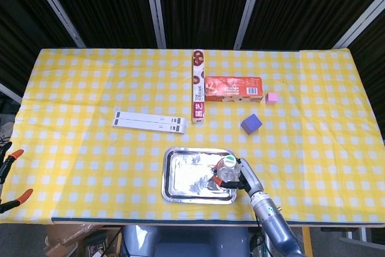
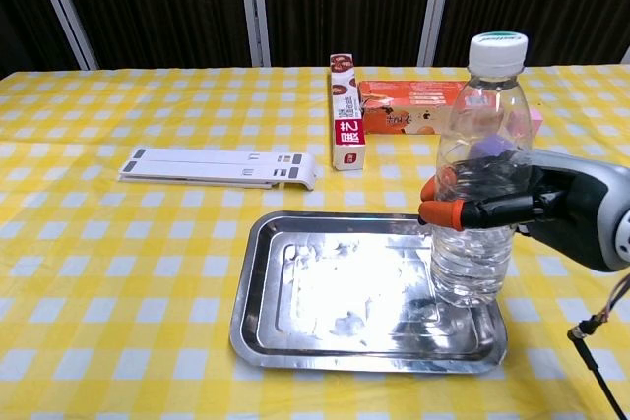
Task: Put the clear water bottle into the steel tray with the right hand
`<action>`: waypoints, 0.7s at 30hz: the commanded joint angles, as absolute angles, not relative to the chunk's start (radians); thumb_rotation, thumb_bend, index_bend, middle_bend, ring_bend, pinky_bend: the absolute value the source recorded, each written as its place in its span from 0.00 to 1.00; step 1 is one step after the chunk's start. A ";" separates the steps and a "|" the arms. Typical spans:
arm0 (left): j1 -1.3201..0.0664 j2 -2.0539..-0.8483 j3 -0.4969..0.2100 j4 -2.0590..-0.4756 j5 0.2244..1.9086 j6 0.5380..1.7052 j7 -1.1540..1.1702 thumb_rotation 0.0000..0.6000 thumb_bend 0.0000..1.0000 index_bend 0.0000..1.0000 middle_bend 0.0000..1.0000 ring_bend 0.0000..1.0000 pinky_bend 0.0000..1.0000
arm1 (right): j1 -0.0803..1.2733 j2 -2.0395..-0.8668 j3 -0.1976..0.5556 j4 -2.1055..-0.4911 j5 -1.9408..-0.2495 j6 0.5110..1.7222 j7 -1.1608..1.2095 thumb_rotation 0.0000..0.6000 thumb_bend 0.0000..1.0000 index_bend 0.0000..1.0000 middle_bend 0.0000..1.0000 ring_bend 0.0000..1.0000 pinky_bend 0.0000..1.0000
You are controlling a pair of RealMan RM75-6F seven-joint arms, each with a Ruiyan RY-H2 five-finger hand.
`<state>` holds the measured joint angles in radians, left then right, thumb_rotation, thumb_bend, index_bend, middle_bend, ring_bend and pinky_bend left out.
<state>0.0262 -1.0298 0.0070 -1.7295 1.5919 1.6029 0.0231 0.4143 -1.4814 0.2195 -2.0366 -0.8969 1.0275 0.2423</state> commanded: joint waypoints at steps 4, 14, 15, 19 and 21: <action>0.027 -1.031 0.010 -1.732 1.600 1.606 0.028 1.00 0.22 0.14 0.00 0.00 0.00 | 0.393 -1.387 0.267 -2.178 -0.974 1.072 0.244 1.00 0.90 0.87 0.65 0.26 0.00; 0.030 -1.030 0.009 -1.732 1.596 1.610 0.025 1.00 0.22 0.14 0.00 0.00 0.00 | 0.405 -1.248 0.388 -2.356 -1.082 1.156 0.176 1.00 0.90 0.87 0.65 0.26 0.00; 0.030 -1.031 0.007 -1.732 1.594 1.610 0.028 1.00 0.22 0.14 0.00 0.00 0.00 | 0.396 -1.238 0.386 -2.356 -1.111 1.162 0.185 1.00 0.90 0.87 0.65 0.26 0.00; 0.030 -1.032 0.007 -1.734 1.594 1.611 0.029 1.00 0.22 0.14 0.00 0.00 0.00 | 0.379 -1.214 0.360 -2.356 -1.138 1.172 0.187 1.00 0.90 0.87 0.65 0.26 0.00; 0.031 -1.032 0.008 -1.734 1.596 1.612 0.031 1.00 0.22 0.14 0.00 0.00 0.00 | 0.377 -1.208 0.342 -2.356 -1.111 1.166 0.182 1.00 0.90 0.87 0.65 0.26 0.00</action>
<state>0.0311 -1.0316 0.0077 -1.7344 1.5957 1.6117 0.0309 0.3866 -1.2256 0.3635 -2.3558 -1.1420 1.1640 0.1827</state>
